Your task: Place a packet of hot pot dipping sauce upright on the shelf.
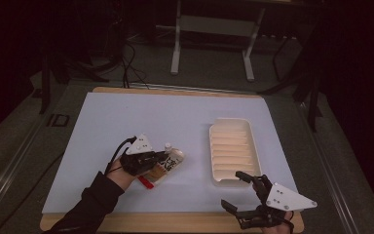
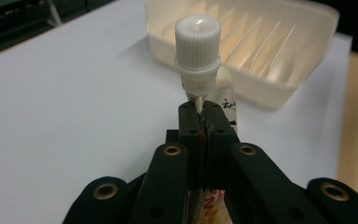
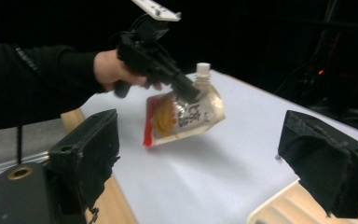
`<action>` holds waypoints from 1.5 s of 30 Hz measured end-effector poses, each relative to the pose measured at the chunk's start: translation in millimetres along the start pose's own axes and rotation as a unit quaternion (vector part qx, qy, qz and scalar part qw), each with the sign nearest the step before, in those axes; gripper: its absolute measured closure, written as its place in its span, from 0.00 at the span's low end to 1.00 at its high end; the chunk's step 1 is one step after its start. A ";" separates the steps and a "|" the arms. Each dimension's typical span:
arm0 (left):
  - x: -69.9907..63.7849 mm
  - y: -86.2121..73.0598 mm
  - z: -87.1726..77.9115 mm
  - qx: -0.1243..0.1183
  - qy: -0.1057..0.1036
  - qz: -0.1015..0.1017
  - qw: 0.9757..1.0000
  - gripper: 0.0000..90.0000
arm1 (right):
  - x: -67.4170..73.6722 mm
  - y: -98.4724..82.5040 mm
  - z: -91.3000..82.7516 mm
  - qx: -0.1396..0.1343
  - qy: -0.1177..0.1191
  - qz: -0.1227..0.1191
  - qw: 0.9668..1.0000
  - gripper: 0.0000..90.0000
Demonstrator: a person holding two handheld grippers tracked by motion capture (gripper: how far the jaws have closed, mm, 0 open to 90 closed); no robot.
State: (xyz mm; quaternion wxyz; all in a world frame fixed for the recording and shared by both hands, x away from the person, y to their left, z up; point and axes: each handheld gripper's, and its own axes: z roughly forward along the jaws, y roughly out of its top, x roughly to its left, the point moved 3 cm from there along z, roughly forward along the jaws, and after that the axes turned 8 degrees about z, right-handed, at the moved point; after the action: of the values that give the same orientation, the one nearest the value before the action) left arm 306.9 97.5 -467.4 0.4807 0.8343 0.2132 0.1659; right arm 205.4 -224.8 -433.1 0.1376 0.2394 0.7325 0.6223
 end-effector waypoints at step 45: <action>-54.9 13.3 0.9 -0.281 -0.029 -0.068 0.957 0.98 | -20.3 48.5 67.3 0.041 0.036 0.086 0.995 0.44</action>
State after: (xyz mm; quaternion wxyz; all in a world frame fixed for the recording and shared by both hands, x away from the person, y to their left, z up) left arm 263.1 62.6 -460.1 0.7117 0.6538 0.2000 0.1613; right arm 264.9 -173.0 -400.3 0.0473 0.2846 0.7382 0.6097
